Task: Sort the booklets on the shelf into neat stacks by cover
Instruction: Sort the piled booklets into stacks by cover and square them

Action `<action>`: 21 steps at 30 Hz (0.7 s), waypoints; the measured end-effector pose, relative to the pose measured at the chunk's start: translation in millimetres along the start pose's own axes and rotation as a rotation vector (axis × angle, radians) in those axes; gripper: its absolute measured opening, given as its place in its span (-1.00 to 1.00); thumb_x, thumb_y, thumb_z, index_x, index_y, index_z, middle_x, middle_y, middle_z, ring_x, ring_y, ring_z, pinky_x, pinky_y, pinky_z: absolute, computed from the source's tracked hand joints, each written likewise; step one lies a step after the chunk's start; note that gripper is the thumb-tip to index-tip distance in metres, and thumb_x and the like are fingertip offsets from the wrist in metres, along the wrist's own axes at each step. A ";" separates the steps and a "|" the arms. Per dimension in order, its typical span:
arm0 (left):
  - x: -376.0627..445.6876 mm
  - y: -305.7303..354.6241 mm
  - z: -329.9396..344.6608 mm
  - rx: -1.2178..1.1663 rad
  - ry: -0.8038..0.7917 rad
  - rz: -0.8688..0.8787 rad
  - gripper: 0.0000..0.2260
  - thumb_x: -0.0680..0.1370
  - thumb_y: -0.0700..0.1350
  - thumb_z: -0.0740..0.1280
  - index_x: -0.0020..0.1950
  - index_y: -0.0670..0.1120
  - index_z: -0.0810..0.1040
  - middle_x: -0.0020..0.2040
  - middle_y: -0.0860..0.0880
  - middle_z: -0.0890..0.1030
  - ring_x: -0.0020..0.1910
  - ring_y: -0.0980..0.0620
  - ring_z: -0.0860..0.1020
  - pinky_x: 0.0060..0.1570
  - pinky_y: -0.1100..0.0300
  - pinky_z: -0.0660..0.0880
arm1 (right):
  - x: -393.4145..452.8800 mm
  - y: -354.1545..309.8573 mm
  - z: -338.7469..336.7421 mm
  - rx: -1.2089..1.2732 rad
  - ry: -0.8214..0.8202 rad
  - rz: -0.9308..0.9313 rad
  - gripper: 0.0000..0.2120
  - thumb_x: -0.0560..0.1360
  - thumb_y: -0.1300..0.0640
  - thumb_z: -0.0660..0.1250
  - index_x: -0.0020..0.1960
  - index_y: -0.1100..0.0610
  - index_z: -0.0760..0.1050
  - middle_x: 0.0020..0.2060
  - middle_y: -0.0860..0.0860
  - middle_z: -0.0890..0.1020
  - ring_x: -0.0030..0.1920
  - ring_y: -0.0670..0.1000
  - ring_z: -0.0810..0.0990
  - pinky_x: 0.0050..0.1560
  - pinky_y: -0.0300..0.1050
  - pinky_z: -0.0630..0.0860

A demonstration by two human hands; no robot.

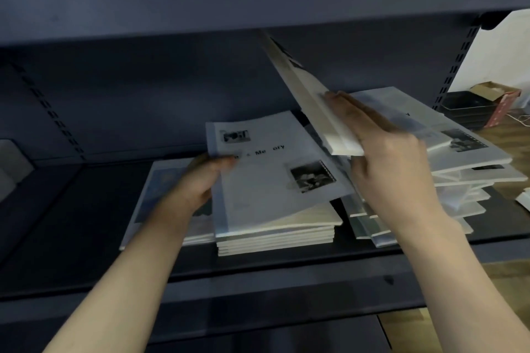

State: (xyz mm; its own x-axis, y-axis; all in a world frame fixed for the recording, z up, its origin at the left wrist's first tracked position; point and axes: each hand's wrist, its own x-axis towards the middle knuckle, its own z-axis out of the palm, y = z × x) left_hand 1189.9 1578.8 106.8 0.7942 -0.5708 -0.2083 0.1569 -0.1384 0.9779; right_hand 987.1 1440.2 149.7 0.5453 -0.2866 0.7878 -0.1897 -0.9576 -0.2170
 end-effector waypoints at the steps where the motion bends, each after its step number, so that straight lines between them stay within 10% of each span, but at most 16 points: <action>1: 8.5 -5.9 1.9 0.096 -0.003 0.035 -0.73 0.52 -0.21 0.33 0.21 -0.17 0.51 0.03 -0.10 0.61 -0.16 0.02 0.57 -0.22 0.22 0.54 | -0.1 -1.4 1.2 -0.011 0.004 -0.005 -0.24 0.22 0.51 0.15 0.37 0.08 0.40 0.28 0.07 0.51 0.10 0.18 0.61 -0.09 0.11 0.61; 6: 40.5 -22.2 -2.0 0.590 0.060 0.162 -0.71 0.50 -0.08 0.36 0.19 -0.13 0.55 0.14 -0.10 0.58 0.07 -0.05 0.54 0.04 0.17 0.46 | 0.6 -2.8 3.7 -0.030 0.013 -0.021 -0.29 0.26 0.46 0.14 0.37 0.07 0.40 0.28 0.04 0.52 0.05 0.18 0.62 -0.12 0.07 0.61; 14: 41.8 -29.3 -8.1 1.331 0.267 0.242 -0.55 0.53 0.23 0.15 -0.17 -0.17 0.50 -0.15 -0.11 0.58 -0.13 -0.09 0.56 -0.28 0.17 0.40 | 1.7 -7.7 5.7 -0.032 0.001 -0.008 -0.25 0.22 0.50 0.17 0.36 0.07 0.41 0.26 0.05 0.53 0.00 0.19 0.64 -0.15 0.03 0.59; 21: 40.6 -37.2 0.2 1.437 0.334 0.223 -0.51 0.58 0.18 0.04 -0.07 -0.20 0.55 -0.08 -0.16 0.61 -0.09 -0.12 0.58 -0.27 0.17 0.41 | 2.0 -11.8 8.5 -0.087 0.030 -0.018 -0.25 0.18 0.45 0.15 0.34 0.08 0.44 0.23 0.03 0.56 0.02 0.14 0.63 -0.21 -0.07 0.56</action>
State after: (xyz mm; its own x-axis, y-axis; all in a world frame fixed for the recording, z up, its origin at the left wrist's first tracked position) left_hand 1216.2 1560.6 62.0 0.8489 -0.5076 0.1474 -0.5228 -0.8475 0.0917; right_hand 997.3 1450.7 148.9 0.5249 -0.2675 0.8081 -0.2511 -0.9557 -0.1532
